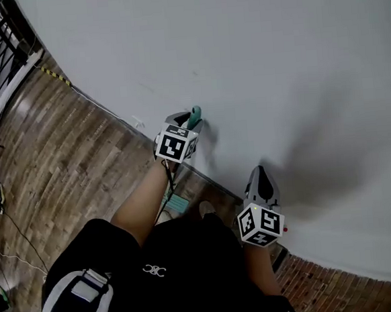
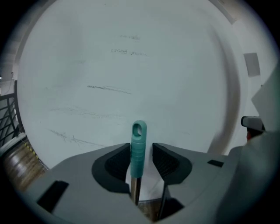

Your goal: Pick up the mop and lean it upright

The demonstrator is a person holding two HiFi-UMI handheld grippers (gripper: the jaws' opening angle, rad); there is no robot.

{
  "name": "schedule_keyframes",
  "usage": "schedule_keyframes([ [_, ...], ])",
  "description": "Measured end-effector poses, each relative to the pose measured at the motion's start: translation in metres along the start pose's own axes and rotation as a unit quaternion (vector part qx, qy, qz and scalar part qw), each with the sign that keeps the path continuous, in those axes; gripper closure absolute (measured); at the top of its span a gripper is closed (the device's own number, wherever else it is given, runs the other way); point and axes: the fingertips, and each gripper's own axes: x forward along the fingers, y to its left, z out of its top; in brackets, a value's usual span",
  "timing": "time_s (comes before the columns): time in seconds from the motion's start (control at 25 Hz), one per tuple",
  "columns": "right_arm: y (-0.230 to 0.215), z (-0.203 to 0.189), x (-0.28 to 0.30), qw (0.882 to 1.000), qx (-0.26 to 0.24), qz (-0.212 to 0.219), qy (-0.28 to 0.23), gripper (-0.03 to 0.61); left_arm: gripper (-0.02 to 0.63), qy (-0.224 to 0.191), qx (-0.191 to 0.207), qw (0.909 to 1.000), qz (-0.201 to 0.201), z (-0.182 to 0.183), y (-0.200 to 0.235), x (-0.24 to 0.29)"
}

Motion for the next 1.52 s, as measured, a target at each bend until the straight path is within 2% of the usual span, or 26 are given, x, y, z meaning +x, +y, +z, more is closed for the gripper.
schedule_keyframes([
  [0.08,-0.009,0.002,-0.003,1.0,0.005,-0.008,0.0,0.572,0.515,0.002,0.001,0.9999,0.012,0.001,0.001,0.0],
  [0.4,0.0,0.005,0.017,1.0,0.002,0.03,0.009,0.572,0.517,0.004,0.001,0.9997,0.026,0.001,-0.001,-0.012],
  [0.76,0.046,0.002,0.045,0.992,-0.009,0.122,0.024,0.572,0.517,-0.026,-0.02,0.9982,0.049,-0.01,0.0,-0.065],
  [1.08,0.112,-0.005,0.051,0.974,-0.028,0.218,0.046,0.572,0.517,-0.077,-0.046,0.9905,0.104,-0.029,0.017,-0.149],
  [1.32,0.164,-0.018,0.065,0.955,-0.043,0.289,0.052,0.572,0.517,-0.087,-0.06,0.9834,0.147,-0.052,0.038,-0.181],
  [1.52,0.187,-0.018,0.069,0.946,-0.047,0.317,0.052,0.572,0.517,-0.085,-0.059,0.9836,0.147,-0.061,0.036,-0.196],
])
